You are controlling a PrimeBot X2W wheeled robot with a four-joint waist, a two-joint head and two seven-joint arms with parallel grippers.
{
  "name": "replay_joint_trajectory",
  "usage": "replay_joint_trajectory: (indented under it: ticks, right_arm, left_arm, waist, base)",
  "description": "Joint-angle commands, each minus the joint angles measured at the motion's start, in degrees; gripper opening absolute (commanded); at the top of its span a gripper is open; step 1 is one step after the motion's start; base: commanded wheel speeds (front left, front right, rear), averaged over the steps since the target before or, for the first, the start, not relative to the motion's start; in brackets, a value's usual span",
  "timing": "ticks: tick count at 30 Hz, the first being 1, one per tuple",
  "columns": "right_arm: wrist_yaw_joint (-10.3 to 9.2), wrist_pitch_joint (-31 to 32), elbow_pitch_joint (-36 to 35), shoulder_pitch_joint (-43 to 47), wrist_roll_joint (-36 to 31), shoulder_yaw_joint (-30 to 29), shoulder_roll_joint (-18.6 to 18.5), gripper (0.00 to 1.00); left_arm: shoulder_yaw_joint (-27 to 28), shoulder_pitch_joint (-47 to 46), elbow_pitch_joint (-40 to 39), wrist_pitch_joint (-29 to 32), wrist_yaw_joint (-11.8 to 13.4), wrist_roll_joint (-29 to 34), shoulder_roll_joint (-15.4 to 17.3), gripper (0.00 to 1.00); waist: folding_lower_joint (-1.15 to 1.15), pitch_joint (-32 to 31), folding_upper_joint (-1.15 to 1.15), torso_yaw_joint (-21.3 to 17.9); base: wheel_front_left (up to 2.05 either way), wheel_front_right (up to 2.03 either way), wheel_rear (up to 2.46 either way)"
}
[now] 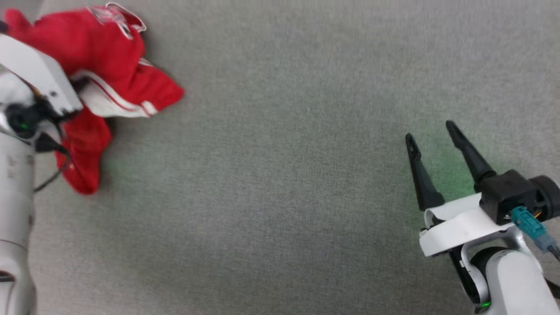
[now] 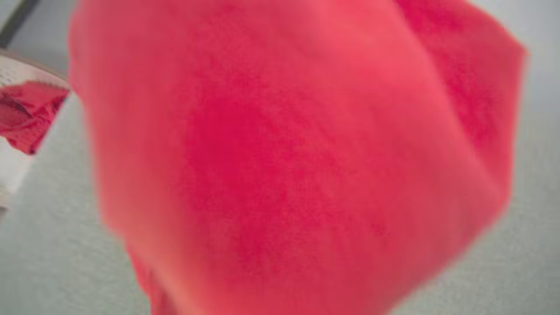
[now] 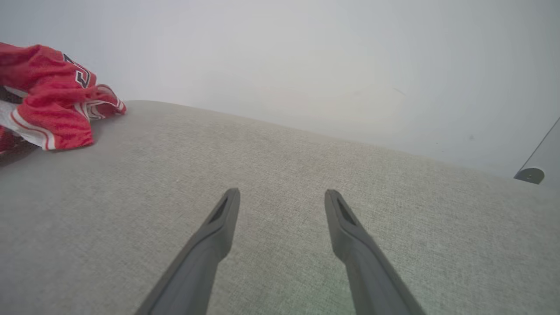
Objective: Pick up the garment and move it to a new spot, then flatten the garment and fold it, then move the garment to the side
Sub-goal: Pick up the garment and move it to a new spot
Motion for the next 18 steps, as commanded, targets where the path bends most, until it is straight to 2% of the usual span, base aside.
replay_joint_trajectory:
  ticks: [1, 10, 18]
  right_arm:
    - [-0.02, -0.8, 0.8, 0.7, 0.6, -0.1, 0.4, 1.0]
    - [-0.02, -3.6, 5.1, 3.1, 2.1, -1.1, 1.7, 1.0]
    - [-0.02, -6.0, 8.4, 4.5, 3.6, -2.6, 2.1, 1.0]
  left_arm:
    - [0.1, -0.7, -1.2, -1.6, -0.4, -0.3, 0.3, 0.0]
    - [-2.1, 0.6, -9.4, -6.5, -0.9, -0.4, 1.3, 0.0]
    - [-3.6, 3.9, -18.5, -4.8, -0.9, -2.0, 0.7, 0.0]
  waist:
    - [0.0, -4.0, 0.0, 0.6]
    - [0.0, -13.0, 0.0, 1.5]
    - [0.0, -19.2, 0.0, 0.5]
  base:
    - [0.0, 0.0, 0.0]
    - [0.0, 0.0, 0.0]
    - [0.0, 0.0, 0.0]
